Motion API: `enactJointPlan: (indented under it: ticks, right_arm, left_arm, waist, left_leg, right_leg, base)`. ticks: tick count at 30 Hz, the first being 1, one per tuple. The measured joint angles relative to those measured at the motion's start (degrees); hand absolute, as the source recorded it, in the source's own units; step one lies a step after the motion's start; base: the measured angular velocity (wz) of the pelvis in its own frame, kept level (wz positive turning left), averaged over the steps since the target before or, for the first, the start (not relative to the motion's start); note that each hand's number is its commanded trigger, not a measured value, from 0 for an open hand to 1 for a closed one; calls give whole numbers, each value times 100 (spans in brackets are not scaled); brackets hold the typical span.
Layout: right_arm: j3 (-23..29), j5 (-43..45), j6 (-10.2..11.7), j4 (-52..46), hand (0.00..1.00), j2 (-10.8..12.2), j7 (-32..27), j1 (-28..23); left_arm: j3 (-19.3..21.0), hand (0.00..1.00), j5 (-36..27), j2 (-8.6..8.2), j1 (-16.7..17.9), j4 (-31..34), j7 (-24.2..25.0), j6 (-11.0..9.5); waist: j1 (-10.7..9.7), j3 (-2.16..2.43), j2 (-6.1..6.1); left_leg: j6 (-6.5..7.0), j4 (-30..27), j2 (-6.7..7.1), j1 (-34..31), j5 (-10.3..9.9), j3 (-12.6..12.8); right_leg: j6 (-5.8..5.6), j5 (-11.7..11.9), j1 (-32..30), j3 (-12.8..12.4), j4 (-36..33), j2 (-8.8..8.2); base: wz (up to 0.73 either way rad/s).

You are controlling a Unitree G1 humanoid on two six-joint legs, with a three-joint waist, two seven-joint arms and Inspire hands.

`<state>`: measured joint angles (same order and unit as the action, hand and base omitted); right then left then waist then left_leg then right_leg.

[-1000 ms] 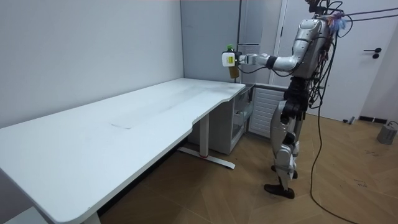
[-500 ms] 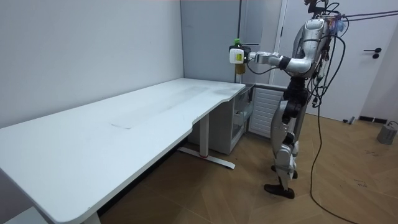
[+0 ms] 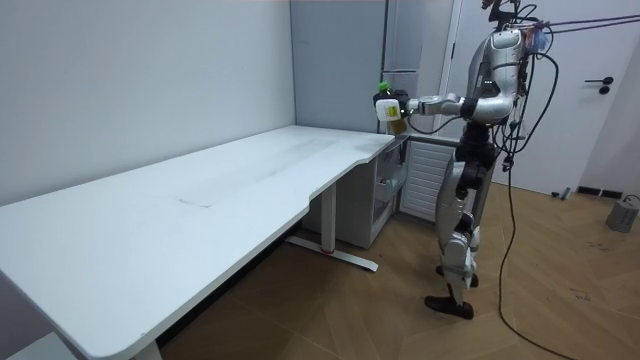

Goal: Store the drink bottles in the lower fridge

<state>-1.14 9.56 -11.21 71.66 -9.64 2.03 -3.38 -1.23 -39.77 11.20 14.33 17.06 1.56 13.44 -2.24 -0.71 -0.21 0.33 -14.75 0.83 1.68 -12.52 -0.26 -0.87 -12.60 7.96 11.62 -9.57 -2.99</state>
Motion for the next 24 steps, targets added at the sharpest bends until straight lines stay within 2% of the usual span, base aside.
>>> enactJointPlan:
  ticks: [2, 6, 12, 18, 24]
  right_arm:
    - [-23, -65, 49, -7, 0, -4, -5, 11]
    - [-163, -153, 87, -8, 0, -4, -26, 28]
    - [-205, -301, 131, -15, 0, -3, -60, 153]
    - [-206, -307, 193, -55, 0, -4, -66, 411]
    - [-278, -811, 508, -454, 0, 30, -62, 449]
  left_arm:
    - [-98, 100, 1, -1, 113, -104, 63, 0]
    - [-160, 100, 1, -5, 179, -179, 157, 0]
    - [-166, 100, -10, -24, 179, -314, 239, -4]
    - [-415, 100, -10, -20, 178, -640, 293, -6]
    - [-574, 100, 8, -16, 171, -1026, 326, -14]
  waist:
    - [84, -2, -6]
    - [126, -1, -48]
    - [109, 6, -106]
    - [101, -7, -157]
    - [116, 1, -134]
  left_leg:
    - [0, -3, 1, -10, 0, -19]
    - [-2, -9, 6, -43, 1, -55]
    - [0, -12, 32, -56, 3, -107]
    - [8, -97, 72, -159, 8, -224]
    - [8, -176, 79, -213, 7, -297]
  right_leg:
    - [4, -4, 10, 29, 5, 1]
    - [4, -10, 4, 100, 5, -4]
    - [-5, -16, 23, 128, 5, -12]
    - [-15, -21, 13, 224, -14, -37]
    - [-14, -20, 29, 283, -32, -29]
  base:
    - [5]
    - [9]
    - [3]
    - [9]
    - [7]
